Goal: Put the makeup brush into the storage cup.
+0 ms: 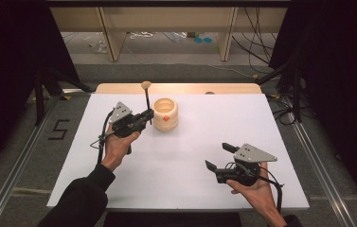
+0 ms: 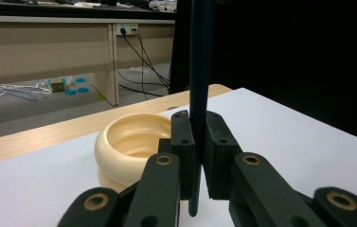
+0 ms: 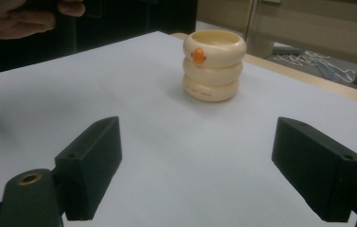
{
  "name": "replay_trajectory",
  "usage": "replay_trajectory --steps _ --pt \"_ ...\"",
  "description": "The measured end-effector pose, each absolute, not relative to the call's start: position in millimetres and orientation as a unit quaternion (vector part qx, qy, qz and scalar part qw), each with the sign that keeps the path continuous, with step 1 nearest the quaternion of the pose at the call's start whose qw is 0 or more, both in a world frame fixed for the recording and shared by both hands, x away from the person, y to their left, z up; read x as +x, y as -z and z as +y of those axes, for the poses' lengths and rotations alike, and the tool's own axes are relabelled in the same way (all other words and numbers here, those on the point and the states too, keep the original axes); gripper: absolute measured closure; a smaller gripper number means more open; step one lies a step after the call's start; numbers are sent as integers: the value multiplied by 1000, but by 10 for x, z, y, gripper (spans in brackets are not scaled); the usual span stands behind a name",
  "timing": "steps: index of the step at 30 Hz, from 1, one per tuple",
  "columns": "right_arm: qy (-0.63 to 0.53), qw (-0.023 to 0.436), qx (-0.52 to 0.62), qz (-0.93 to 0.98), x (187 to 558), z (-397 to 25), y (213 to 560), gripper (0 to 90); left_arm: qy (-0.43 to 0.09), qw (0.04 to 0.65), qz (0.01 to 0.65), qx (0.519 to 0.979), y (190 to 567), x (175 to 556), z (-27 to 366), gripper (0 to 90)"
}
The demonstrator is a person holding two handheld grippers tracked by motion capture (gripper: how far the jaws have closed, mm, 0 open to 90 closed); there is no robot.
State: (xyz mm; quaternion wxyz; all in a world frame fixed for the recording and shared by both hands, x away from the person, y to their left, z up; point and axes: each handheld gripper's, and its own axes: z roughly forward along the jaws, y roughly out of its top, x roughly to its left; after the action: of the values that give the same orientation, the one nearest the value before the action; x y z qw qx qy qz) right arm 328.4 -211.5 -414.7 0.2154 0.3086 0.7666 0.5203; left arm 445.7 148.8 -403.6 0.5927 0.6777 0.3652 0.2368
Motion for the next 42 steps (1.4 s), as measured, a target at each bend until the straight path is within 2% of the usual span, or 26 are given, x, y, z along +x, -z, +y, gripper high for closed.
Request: replay_trajectory --steps 19,42 --pt "-514 211 304 774 3201 -2132 4208 184 -269 586 379 664 3981 4932 1377 839" --pt "-513 206 300 778 3200 -2133 4212 194 -271 576 392 664 4177 5214 1165 839"
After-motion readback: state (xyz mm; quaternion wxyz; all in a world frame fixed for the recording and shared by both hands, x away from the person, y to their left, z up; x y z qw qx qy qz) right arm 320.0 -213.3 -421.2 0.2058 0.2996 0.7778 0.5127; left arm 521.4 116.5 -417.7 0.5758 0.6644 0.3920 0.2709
